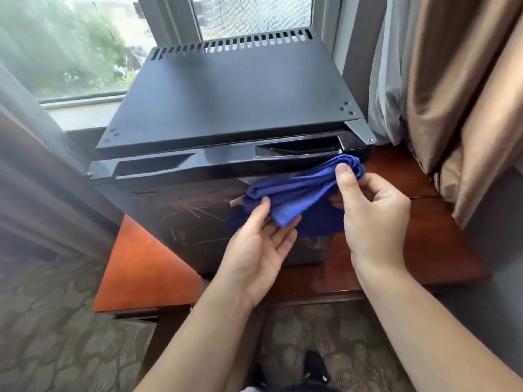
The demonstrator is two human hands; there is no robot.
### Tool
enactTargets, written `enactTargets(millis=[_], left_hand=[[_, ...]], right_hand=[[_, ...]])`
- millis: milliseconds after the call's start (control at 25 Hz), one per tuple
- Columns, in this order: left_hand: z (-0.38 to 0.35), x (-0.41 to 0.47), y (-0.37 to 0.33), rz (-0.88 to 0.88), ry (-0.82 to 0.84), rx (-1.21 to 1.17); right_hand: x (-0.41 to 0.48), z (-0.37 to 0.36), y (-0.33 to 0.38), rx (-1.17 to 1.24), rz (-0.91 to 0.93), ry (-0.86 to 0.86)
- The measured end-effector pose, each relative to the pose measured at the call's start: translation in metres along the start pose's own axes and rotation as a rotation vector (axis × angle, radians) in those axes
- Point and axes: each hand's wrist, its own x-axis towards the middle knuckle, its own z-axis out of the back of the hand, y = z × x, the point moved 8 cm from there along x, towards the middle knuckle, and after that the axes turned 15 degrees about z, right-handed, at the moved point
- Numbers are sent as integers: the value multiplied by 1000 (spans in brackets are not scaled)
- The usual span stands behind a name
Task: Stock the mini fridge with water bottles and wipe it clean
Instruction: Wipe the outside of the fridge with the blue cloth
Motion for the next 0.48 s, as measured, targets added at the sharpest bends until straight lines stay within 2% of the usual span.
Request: enactTargets(millis=[200,320,480], left_hand=[[-34,1,4,-86,-28,138],[-37,1,-3,-175,-36,165],[-11,-11,-28,-297,-126,149]], right_hand=[[11,23,-22,197,-129,-134],[14,24,-24,221,-135,-123],[-4,0,-14,219,-80,-73]])
